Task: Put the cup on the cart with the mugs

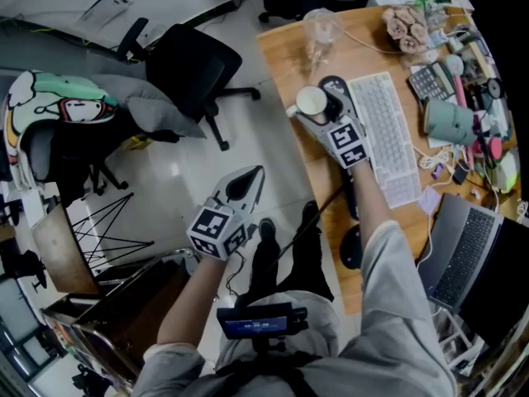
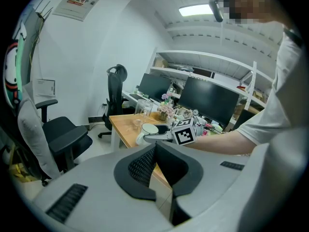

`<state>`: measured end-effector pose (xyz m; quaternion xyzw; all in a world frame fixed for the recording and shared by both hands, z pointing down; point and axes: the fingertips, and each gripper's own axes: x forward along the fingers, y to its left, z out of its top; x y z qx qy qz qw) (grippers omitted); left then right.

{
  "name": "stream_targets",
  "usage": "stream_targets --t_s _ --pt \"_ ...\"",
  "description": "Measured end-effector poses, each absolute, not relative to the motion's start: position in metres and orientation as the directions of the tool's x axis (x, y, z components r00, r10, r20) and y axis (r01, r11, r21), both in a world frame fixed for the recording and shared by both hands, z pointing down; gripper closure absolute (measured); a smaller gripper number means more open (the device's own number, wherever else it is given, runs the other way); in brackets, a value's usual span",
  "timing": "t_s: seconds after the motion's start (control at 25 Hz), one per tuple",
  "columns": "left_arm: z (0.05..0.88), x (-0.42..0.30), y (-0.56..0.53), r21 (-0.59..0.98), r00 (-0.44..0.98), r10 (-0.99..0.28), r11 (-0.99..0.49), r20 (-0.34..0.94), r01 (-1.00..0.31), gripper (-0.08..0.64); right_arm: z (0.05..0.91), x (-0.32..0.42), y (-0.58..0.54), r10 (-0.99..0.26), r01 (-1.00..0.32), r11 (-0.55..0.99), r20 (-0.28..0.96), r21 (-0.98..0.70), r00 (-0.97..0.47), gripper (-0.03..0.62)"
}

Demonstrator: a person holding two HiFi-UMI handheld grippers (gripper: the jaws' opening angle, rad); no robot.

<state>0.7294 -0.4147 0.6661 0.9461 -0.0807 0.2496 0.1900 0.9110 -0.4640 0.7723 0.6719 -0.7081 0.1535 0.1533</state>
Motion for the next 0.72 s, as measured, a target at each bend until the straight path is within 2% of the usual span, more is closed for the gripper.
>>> stream_targets --t_s 0.72 --pt "0.67 0.72 -0.419 0.313 0.855 -0.059 -0.916 0.515 -0.252 0.558 0.754 0.916 -0.459 -0.927 -0.999 -0.036 0.373 -0.015 0.028 0.213"
